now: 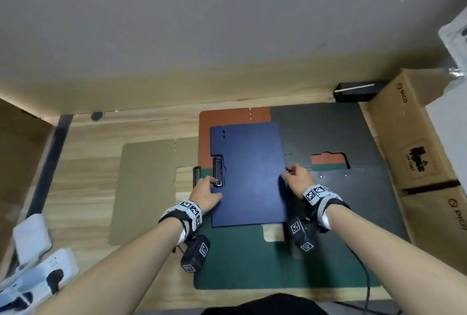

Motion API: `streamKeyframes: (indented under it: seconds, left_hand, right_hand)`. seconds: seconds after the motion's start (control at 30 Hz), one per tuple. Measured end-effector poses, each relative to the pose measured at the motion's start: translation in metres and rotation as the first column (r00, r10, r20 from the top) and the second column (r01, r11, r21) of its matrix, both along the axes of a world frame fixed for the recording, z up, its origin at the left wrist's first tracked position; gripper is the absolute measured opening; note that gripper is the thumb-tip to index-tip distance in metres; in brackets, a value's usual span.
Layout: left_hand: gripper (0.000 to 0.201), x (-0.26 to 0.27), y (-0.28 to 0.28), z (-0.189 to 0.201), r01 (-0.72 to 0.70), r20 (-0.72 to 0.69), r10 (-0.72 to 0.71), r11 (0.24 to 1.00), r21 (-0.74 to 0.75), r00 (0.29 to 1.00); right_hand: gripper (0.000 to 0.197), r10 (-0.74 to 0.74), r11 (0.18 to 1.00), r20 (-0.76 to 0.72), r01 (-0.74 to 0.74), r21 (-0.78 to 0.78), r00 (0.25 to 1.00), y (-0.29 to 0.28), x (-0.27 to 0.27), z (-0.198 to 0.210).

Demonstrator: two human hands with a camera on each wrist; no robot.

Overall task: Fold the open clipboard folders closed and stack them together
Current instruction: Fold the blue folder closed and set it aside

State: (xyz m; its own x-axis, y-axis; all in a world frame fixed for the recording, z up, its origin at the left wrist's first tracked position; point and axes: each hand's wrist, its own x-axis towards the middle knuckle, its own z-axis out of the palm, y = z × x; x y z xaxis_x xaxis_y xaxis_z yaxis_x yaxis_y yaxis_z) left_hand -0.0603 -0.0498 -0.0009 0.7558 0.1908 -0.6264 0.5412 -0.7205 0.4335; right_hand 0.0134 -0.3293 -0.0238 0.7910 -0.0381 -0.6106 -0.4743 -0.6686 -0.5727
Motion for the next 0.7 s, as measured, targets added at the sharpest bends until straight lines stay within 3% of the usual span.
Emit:
streamKeyframes:
  seconds: [0.13, 0.23, 0.37, 0.7]
  left_hand:
    - [0.049, 0.0, -0.006, -0.004, -0.109, 0.02, 0.109, 0.994, -0.022, 0.994]
    - [0.046, 0.004, -0.011, -0.002, -0.112, 0.027, 0.113, 0.993, -0.039, 0.993]
    - [0.033, 0.014, -0.019, 0.007, -0.145, 0.026, 0.149, 0.984, -0.103, 0.989]
    - [0.028, 0.038, -0.046, 0.008, -0.092, 0.052, 0.096, 0.993, -0.075, 0.994]
  right_hand:
    - [0.043, -0.098, 0.994, -0.018, 0.099, 0.054, 0.995, 0.008, 0.003, -0.01]
    - [0.018, -0.134, 0.989, 0.05, 0.13, 0.073, 0.99, 0.016, 0.001, -0.005]
    - [0.017, -0.246, 0.965, 0.149, 0.227, 0.13, 0.958, 0.011, 0.009, 0.007]
    - [0.024, -0.406, 0.913, 0.182, 0.405, 0.046, 0.895, -0.085, 0.013, 0.02]
